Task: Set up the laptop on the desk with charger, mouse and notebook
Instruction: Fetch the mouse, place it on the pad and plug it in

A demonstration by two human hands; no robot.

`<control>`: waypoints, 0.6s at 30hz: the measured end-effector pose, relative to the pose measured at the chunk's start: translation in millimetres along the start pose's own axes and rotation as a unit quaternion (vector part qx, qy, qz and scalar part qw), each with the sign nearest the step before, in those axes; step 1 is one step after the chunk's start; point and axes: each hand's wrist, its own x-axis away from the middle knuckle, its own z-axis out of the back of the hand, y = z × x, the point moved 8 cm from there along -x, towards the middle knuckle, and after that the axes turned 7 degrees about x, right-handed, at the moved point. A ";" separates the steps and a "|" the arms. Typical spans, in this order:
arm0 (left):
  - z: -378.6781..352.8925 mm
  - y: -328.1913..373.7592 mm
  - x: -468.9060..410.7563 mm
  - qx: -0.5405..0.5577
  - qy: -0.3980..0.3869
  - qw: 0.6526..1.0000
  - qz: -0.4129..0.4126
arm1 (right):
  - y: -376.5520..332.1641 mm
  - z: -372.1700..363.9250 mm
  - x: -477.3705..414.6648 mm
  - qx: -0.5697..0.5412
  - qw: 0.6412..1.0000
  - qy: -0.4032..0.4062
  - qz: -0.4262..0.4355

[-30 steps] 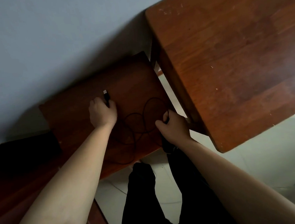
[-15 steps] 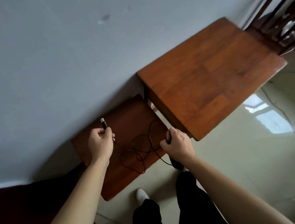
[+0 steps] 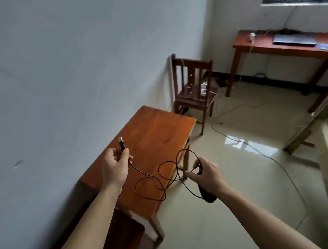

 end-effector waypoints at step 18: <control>-505.9 47.2 -76.4 -0.006 -0.192 0.981 0.020 | 364.7 193.3 -173.0 -0.475 0.768 0.010 -0.429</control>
